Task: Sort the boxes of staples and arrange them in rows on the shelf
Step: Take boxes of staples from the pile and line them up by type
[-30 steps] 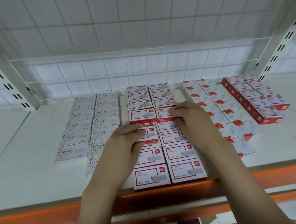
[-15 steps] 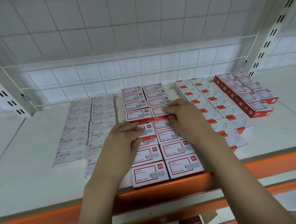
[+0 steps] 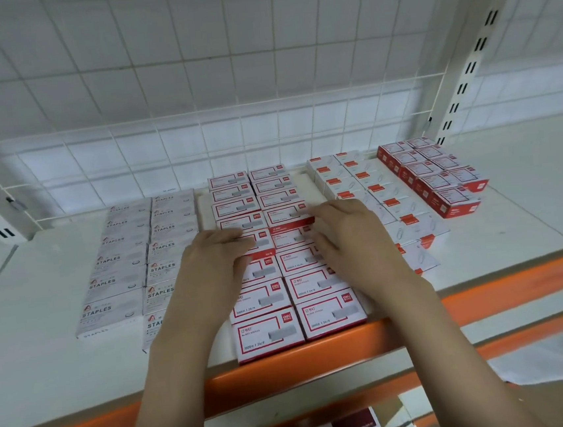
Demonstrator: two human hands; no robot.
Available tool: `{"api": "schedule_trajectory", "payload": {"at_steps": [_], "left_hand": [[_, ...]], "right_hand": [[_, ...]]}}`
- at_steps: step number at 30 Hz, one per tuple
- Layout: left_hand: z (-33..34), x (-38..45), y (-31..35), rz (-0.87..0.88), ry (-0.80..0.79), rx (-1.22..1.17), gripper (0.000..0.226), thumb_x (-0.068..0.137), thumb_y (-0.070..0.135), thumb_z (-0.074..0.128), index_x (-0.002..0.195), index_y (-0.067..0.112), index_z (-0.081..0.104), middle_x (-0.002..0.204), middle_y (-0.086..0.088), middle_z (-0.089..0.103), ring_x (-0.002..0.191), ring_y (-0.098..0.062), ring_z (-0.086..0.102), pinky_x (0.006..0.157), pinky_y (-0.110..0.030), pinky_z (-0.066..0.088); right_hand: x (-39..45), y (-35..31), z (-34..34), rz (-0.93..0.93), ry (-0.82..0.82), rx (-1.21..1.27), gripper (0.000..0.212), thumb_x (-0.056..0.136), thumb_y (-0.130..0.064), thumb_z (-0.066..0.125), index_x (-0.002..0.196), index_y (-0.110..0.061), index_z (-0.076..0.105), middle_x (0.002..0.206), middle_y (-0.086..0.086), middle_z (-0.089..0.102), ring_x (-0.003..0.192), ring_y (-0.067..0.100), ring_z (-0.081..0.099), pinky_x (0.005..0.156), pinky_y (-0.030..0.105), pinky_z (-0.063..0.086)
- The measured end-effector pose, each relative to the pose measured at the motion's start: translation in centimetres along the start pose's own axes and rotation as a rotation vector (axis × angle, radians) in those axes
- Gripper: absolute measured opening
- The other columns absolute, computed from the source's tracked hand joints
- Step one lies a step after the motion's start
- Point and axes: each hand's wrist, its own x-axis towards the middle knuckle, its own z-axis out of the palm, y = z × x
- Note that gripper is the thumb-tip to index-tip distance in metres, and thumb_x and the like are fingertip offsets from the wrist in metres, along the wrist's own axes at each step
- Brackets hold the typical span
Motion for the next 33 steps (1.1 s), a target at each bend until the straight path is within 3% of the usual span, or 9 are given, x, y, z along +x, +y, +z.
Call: {"api": "schedule_trajectory", "payload": {"at_steps": [3, 6, 13, 18, 25, 33], "left_hand": [[-0.5, 0.4, 1.1, -0.016, -0.026, 0.048, 0.021, 0.08, 0.004, 0.067, 0.1, 0.01, 0.073, 0.113, -0.01, 0.067, 0.105, -0.037, 0.057, 0.091, -0.049, 0.043], [-0.8, 1.2, 3.3, -0.021, -0.033, 0.095, 0.024, 0.086, 0.016, 0.063, 0.11, 0.013, 0.069, 0.121, -0.005, 0.063, 0.116, -0.029, 0.052, 0.097, -0.045, 0.039], [1.0, 3.6, 12.0, 0.155, -0.113, 0.026, 0.034, 0.097, 0.032, 0.041, 0.127, 0.025, 0.055, 0.132, 0.01, 0.052, 0.123, -0.014, 0.041, 0.102, -0.032, 0.028], [4.8, 4.6, 20.2, 0.223, -0.17, 0.007, 0.035, 0.098, 0.036, 0.039, 0.13, 0.028, 0.05, 0.134, 0.011, 0.049, 0.123, -0.013, 0.039, 0.1, -0.03, 0.025], [10.4, 5.1, 33.0, 0.316, -0.224, -0.021, 0.039, 0.096, 0.041, 0.041, 0.133, 0.029, 0.046, 0.133, 0.011, 0.048, 0.123, -0.013, 0.039, 0.1, -0.027, 0.023], [15.1, 5.5, 44.7, 0.397, -0.278, 0.002, 0.036, 0.093, 0.038, 0.047, 0.127, 0.027, 0.052, 0.122, 0.007, 0.056, 0.113, -0.019, 0.047, 0.091, -0.031, 0.029]], "right_hand": [[-0.5, 0.8, -0.9, 0.012, 0.063, 0.012, 0.032, 0.088, -0.023, 0.052, 0.117, -0.013, 0.061, 0.116, 0.006, 0.063, 0.108, 0.029, 0.053, 0.092, 0.04, 0.042], [-0.9, 1.7, -2.2, 0.03, 0.128, 0.02, 0.036, 0.082, -0.021, 0.052, 0.116, -0.011, 0.062, 0.111, 0.009, 0.065, 0.103, 0.032, 0.055, 0.088, 0.039, 0.043], [-3.7, 7.2, -5.8, 0.094, 0.233, 0.005, 0.04, 0.079, -0.02, 0.052, 0.117, -0.011, 0.062, 0.112, 0.01, 0.064, 0.104, 0.032, 0.056, 0.089, 0.039, 0.045], [-7.7, 14.3, -8.8, 0.17, 0.26, -0.009, 0.035, 0.078, -0.02, 0.051, 0.111, -0.011, 0.063, 0.106, 0.01, 0.065, 0.097, 0.035, 0.057, 0.082, 0.043, 0.049], [-15.6, 26.1, -14.5, 0.305, 0.297, -0.027, 0.038, 0.083, -0.012, 0.061, 0.121, -0.009, 0.059, 0.115, 0.011, 0.062, 0.107, 0.033, 0.054, 0.092, 0.042, 0.045], [-22.1, 36.2, -19.5, 0.415, 0.32, -0.051, 0.037, 0.085, -0.015, 0.061, 0.121, -0.009, 0.058, 0.115, 0.011, 0.063, 0.105, 0.034, 0.056, 0.09, 0.043, 0.045]]}}
